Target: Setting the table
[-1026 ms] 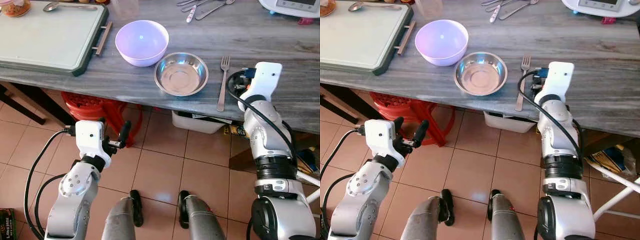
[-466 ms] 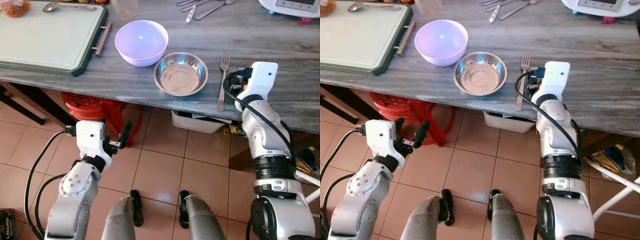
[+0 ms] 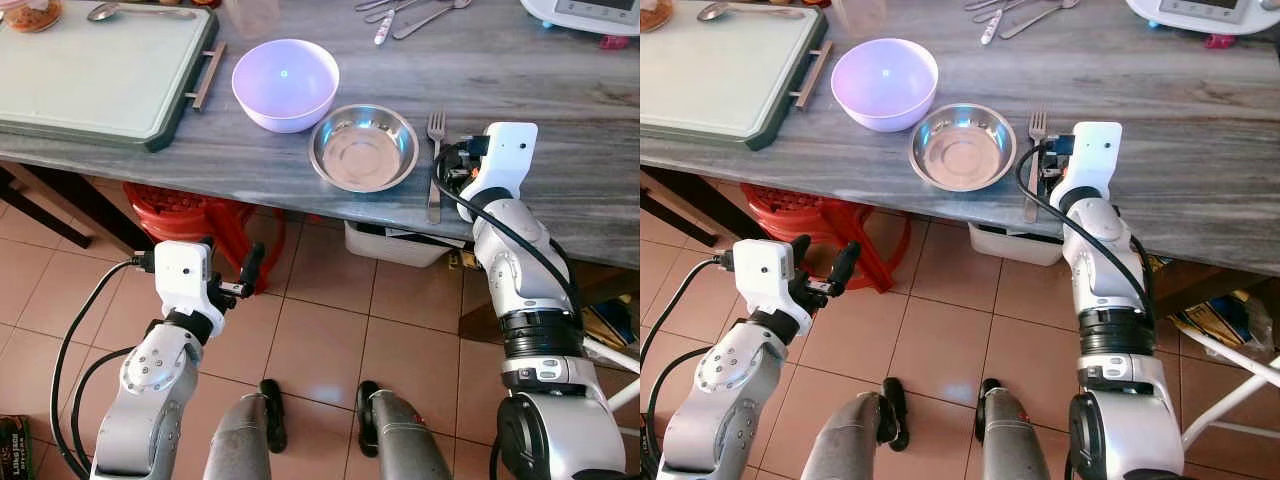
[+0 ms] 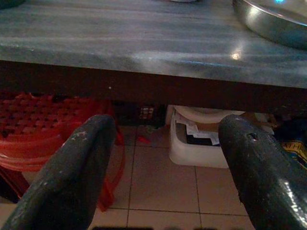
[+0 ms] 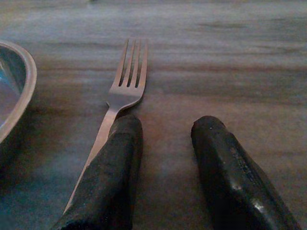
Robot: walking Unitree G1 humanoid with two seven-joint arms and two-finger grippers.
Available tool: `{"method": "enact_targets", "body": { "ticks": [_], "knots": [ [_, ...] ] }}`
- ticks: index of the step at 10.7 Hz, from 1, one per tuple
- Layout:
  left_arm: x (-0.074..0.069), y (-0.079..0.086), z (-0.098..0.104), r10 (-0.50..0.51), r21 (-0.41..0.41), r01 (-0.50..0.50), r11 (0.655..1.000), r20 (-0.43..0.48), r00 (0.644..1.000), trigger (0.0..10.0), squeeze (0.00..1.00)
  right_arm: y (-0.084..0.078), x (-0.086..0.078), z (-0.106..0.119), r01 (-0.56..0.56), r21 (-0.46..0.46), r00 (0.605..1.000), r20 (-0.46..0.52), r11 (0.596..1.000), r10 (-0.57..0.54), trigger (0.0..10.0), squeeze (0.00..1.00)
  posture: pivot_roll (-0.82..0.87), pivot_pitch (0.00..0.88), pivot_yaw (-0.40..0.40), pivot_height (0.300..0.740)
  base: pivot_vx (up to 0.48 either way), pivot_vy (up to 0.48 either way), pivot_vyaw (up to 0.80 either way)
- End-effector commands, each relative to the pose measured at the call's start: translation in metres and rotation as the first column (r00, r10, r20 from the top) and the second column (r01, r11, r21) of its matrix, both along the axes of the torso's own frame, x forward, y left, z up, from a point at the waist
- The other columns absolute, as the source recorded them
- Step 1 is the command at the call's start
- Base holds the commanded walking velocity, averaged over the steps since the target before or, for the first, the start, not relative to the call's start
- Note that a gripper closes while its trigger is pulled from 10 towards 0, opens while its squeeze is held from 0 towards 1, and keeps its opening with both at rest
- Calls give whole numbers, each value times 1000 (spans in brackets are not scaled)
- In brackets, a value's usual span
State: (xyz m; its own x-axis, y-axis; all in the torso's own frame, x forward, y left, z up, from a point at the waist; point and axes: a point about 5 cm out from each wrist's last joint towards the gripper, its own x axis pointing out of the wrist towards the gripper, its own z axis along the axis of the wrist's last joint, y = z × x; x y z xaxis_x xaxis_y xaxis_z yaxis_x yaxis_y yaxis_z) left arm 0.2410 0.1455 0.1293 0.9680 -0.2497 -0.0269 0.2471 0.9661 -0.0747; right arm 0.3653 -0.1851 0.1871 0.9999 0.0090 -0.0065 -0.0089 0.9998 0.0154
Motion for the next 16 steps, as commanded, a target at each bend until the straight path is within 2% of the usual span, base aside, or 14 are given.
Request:
{"method": "enact_targets", "body": {
  "ticks": [1, 3, 5, 7, 8, 9, 10, 11, 12, 13, 15, 16],
  "knots": [
    [-3, 1, -2, -4, 6, 4, 1000, -12, 1000, 10000, 0, -2, -3, -2, 11, -10, 1000, 4, 1000, -11, 10000, 0, 19, 319, 48, 740, 0, 0, 0],
    [-3, 1, -1, -2, 4, 2, 1000, -7, 1000, 10000, 0, -13, -11, 8, 88, -48, 994, 64, 995, -85, 10000, 0, 18, 316, 44, 740, 0, 0, 0],
    [-2, 1, 0, -2, -8, 2, 1000, 2, 1000, 10000, 0, -21, -28, 24, 181, -67, 971, 170, 981, -168, 10000, 0, 12, 299, 37, 740, 0, 0, 0],
    [0, -1, 1, -1, -18, 1, 1000, 10, 1000, 10000, 0, -21, -44, 34, 216, -85, 944, 272, 973, -186, 10000, 0, 0, 284, 38, 740, 0, 0, 0],
    [3, 0, 2, 10, -25, -9, 1000, 20, 1000, 10000, 0, -10, -55, 36, 201, -123, 934, 322, 972, -152, 10000, 0, -8, 265, 38, 740, 0, 0, 0],
    [6, 1, 1, 30, -28, -30, 999, 25, 999, 10000, 0, -3, -60, 29, 176, -123, 939, 318, 977, -130, 10000, 145, -14, 238, 36, 740, 0, 0, 0],
    [12, 2, -3, 75, -15, -75, 997, 19, 997, 10000, 0, 4, -65, 16, 139, -92, 949, 297, 986, -106, 10000, 1000, -22, 202, 27, 740, 0, 0, 0],
    [20, 3, -3, 133, -19, -133, 991, 12, 991, 10000, 0, 11, -69, 9, 123, -81, 952, 292, 989, -94, 10000, 1000, -33, 174, 20, 740, 0, 0, 0],
    [22, 2, -4, 141, -24, -141, 990, 20, 990, 10000, 0, 14, -69, 7, 115, -83, 954, 287, 990, -87, 10000, 1000, -43, 155, 22, 740, 0, 0, 0],
    [23, 2, -9, 174, -39, -173, 984, 0, 985, 10000, 0, 20, -67, 2, 103, -93, 961, 267, 990, -75, 10000, 82, -51, 136, 18, 740, 0, 0, -488],
    [27, 2, -16, 190, -42, -190, 981, -7, 982, 10000, 0, 20, -65, -5, 102, -92, 962, 262, 991, -75, 10000, 86, -46, 110, 16, 740, 0, 0, -569],
    [32, 3, -10, 197, -45, -196, 980, 23, 980, 10000, 0, 21, -64, -6, 95, -112, 960, 275, 989, -61, 10000, 0, -46, 101, 16, 740, 0, 0, 0]
  ]
}}
